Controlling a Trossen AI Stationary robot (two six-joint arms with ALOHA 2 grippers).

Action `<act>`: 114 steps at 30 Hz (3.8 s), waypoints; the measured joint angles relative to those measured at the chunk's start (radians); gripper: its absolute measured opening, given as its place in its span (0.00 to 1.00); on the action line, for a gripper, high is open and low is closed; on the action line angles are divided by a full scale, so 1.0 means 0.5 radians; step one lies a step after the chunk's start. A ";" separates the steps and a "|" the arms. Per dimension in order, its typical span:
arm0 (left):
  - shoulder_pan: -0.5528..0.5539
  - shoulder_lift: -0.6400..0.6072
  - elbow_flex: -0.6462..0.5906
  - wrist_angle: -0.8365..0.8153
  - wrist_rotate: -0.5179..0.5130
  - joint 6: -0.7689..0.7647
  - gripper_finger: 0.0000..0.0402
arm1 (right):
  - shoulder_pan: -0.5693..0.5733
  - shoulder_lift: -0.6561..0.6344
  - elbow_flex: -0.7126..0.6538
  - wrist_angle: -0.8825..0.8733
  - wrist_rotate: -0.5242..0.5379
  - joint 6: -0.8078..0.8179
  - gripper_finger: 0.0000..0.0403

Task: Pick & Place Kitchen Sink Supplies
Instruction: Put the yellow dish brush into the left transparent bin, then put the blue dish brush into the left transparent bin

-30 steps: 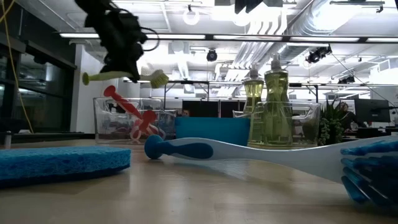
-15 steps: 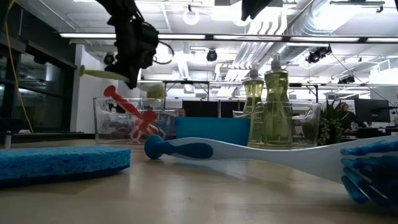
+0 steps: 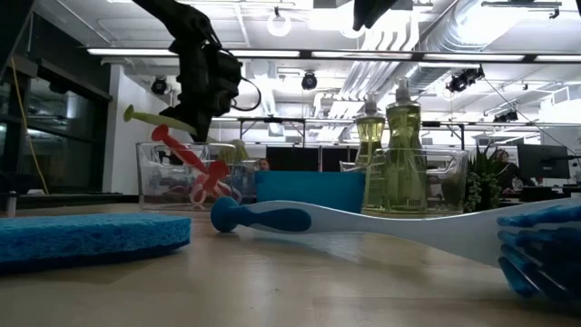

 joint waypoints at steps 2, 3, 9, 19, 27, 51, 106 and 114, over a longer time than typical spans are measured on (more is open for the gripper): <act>0.000 0.009 0.000 -0.001 0.000 0.000 0.14 | 0.000 0.000 0.000 0.000 -0.002 0.000 0.51; 0.000 0.009 0.000 0.000 -0.003 -0.001 0.14 | 0.000 0.000 0.000 -0.001 -0.002 0.000 0.51; 0.000 0.006 0.000 0.017 -0.016 -0.006 0.12 | 0.000 0.000 0.000 -0.005 -0.001 -0.029 0.51; 0.000 0.006 0.000 0.068 -0.040 0.015 0.21 | 0.000 0.000 0.001 -0.005 -0.001 -0.037 0.51; 0.000 0.006 0.000 0.071 -0.011 0.031 0.39 | 0.000 0.000 0.001 -0.006 -0.002 -0.037 0.51; -0.151 -0.242 0.471 -0.195 -0.163 0.954 0.44 | 0.001 -0.077 0.002 0.005 -0.246 0.188 0.51; -1.351 -1.979 -1.316 1.041 -0.149 0.641 0.44 | 0.527 0.529 0.002 0.720 -1.539 1.218 0.51; -1.351 -2.082 -1.442 1.099 -0.076 0.585 0.44 | 0.560 0.760 0.002 0.777 -1.752 1.221 0.51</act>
